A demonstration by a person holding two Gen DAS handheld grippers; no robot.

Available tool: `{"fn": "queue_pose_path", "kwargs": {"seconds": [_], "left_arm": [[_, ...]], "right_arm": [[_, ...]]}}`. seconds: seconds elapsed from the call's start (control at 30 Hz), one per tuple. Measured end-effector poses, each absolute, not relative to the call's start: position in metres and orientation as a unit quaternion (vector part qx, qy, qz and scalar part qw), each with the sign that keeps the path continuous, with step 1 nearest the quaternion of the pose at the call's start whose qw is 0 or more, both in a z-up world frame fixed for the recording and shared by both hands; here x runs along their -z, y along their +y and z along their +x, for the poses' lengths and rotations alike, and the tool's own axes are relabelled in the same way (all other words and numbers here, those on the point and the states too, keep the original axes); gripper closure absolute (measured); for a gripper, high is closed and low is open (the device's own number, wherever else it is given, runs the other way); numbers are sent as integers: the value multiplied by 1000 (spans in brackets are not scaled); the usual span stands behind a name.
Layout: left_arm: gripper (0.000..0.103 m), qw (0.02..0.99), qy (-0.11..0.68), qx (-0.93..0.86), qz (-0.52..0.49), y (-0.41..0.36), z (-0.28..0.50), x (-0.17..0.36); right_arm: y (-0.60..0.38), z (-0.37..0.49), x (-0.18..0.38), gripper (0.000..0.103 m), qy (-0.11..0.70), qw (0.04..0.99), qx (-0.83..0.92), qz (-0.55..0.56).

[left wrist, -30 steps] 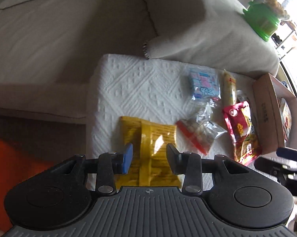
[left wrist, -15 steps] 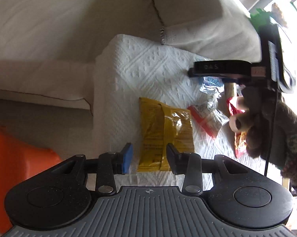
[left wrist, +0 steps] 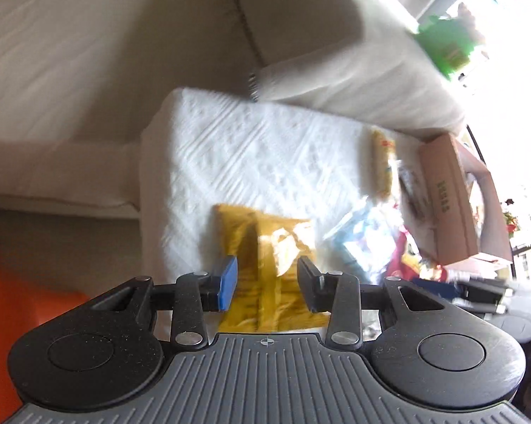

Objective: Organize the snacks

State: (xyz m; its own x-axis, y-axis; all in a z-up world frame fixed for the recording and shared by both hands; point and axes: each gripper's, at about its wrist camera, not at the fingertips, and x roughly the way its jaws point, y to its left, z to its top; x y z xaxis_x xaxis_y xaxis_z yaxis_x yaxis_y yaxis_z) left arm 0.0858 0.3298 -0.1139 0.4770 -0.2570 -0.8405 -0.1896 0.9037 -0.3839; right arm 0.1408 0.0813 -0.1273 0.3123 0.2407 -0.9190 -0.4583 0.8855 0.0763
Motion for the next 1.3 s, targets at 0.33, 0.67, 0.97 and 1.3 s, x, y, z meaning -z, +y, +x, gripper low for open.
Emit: {"fn": "queue_pose_path", "kwargs": {"seconds": [0.33,0.67,0.97,1.3], "left_arm": [[61,786,580,64,-206,248,58,120],[61,726,602,8,-331,228,24,154],[61,778,560,-62,-279,261,43,147],[61,769,581,-35,-266,279,19,152]], "right_arm": [[15,92,132,48,550,808,-176,-120],[-15,110,131,39,517,833,-153,-120],[32,147,119,22,500,817,-268,-102],[117,158,167,22,488,806,-279,-184]]}}
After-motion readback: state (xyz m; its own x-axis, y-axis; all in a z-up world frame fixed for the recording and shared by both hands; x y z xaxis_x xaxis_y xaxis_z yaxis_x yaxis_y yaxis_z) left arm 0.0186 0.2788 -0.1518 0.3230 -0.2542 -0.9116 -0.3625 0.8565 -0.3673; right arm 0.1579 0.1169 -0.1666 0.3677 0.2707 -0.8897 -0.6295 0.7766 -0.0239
